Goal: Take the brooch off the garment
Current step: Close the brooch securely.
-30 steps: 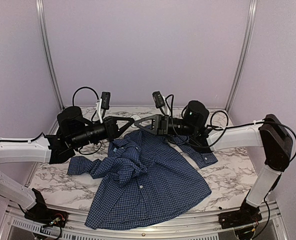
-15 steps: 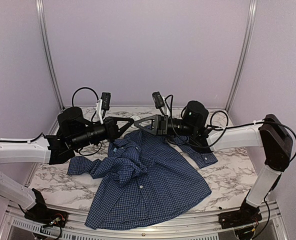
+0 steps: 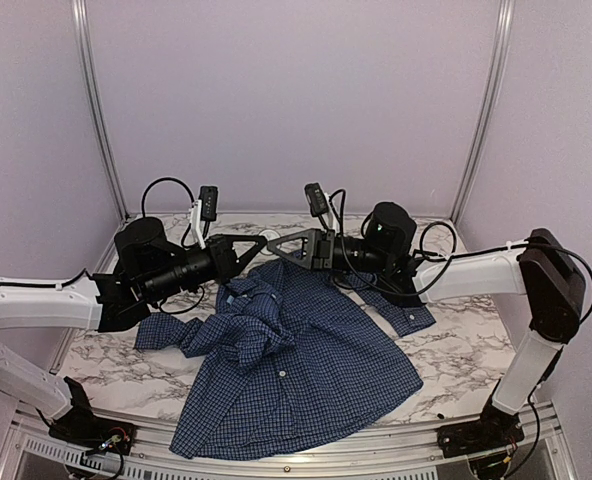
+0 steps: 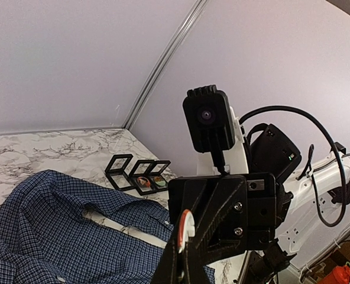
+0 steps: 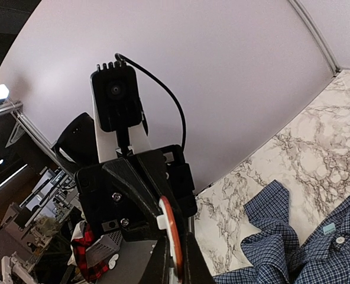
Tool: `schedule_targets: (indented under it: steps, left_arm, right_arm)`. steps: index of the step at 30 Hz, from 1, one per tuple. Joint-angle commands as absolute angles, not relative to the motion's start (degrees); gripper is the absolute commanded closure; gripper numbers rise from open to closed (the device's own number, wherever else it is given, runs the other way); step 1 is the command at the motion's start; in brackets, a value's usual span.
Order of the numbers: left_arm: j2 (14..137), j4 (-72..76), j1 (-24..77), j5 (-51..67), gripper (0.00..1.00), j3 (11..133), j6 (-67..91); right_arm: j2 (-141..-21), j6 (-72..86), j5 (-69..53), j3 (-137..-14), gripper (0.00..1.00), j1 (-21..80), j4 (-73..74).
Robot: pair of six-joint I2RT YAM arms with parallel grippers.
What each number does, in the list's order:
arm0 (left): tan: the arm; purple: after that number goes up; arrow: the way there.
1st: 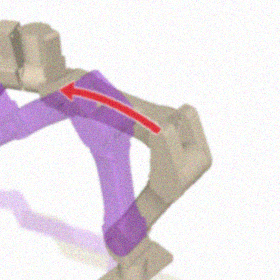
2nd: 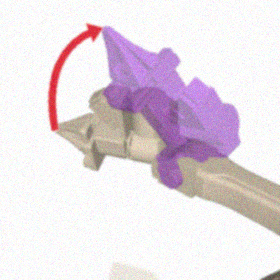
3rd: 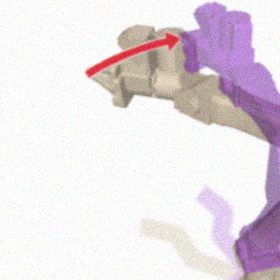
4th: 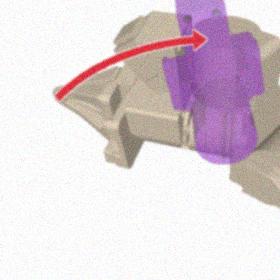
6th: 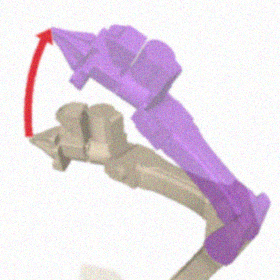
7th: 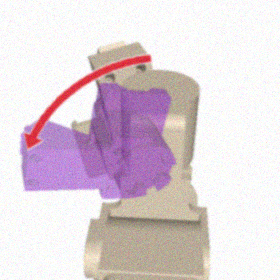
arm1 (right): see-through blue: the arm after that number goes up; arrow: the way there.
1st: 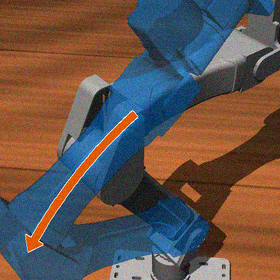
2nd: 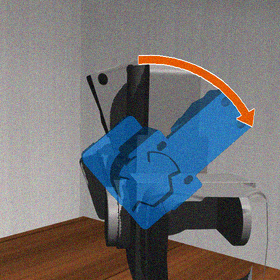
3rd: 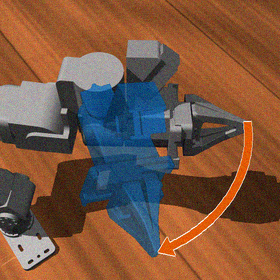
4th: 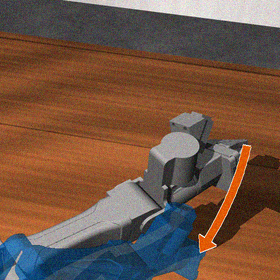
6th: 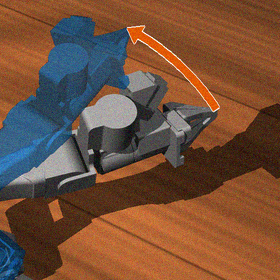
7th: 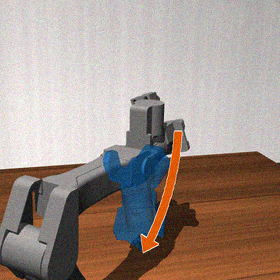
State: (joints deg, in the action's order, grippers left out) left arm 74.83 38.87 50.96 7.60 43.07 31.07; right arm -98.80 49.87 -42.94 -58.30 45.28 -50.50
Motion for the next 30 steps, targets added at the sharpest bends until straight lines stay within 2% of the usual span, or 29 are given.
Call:
schedule_targets:
  steps: [1, 10, 17, 30]
  left_arm:
    - [73.06, 41.57, 52.17, 8.74, 1.0, 42.14, 31.71]
    - [73.33, 42.01, 52.16, 8.36, 1.0, 42.05, 31.93]
    - [73.39, 41.4, 52.2, 7.92, 1.0, 42.09, 31.08]
    - [74.61, 42.69, 51.79, 8.35, 1.0, 42.71, 30.37]
  right_arm:
    - [-98.79, 50.97, -39.22, -60.31, 0.95, 45.61, -50.41]
    - [-98.19, 50.54, -38.94, -60.23, 0.93, 45.61, -50.56]
    - [-97.61, 49.65, -39.5, -60.19, 0.85, 45.69, -49.96]
    - [-94.34, 45.7, -38.83, -59.57, 0.44, 45.75, -45.2]
